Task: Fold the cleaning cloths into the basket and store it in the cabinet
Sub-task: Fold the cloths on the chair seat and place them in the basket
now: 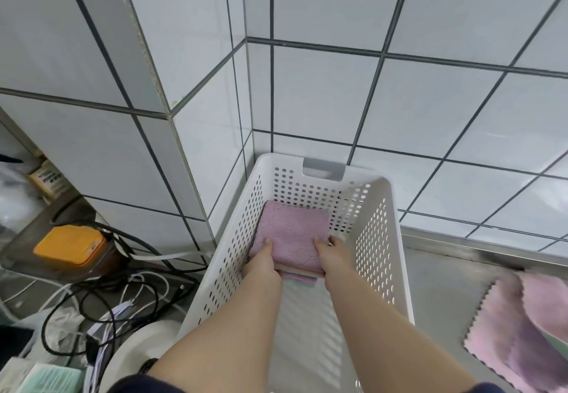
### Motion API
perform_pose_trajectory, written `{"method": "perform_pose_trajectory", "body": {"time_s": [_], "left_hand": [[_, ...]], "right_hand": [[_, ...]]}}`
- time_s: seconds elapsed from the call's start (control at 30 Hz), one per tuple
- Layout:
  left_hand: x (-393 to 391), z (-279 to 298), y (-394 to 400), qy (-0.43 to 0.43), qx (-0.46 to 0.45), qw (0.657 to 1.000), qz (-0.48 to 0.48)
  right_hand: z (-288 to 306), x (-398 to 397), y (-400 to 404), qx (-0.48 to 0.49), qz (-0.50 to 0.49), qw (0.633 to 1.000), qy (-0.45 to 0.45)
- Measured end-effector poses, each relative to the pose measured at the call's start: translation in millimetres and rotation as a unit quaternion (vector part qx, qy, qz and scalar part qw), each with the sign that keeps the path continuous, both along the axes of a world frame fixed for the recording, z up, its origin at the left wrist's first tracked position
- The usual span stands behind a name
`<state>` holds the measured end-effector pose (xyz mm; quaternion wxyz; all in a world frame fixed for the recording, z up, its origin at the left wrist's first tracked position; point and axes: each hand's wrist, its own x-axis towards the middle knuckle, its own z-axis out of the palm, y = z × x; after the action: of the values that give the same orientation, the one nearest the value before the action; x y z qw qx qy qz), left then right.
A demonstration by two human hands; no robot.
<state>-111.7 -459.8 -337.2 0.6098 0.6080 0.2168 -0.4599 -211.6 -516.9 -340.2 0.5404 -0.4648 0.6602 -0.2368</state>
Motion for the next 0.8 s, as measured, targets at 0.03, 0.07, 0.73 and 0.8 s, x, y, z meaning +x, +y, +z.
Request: {"method": "perform_pose_trajectory", "body": {"time_s": [0.03,0.07,0.73,0.8], "left_hand": [[0.3,-1.7,0.2,-0.004,-0.005,1.0,-0.005],[1.2,-1.7,0.1,-0.007,-0.006,1.0,-0.01],[-20.2,90.8,22.3,0.105,-0.046,0.988,-0.105],[-15.7,84.6,19.7,0.132,-0.079,0.982,-0.109]], "right_hand": [[-1.9,0.2,-0.7,-0.004,0.004,1.0,0.009],[-2.8,0.6,-0.9,-0.004,0.006,1.0,0.019],[25.7,5.2,9.1,0.197,-0.039,0.971,-0.127],[27.1,9.3,11.4,0.205,-0.029,0.968,-0.14]]}}
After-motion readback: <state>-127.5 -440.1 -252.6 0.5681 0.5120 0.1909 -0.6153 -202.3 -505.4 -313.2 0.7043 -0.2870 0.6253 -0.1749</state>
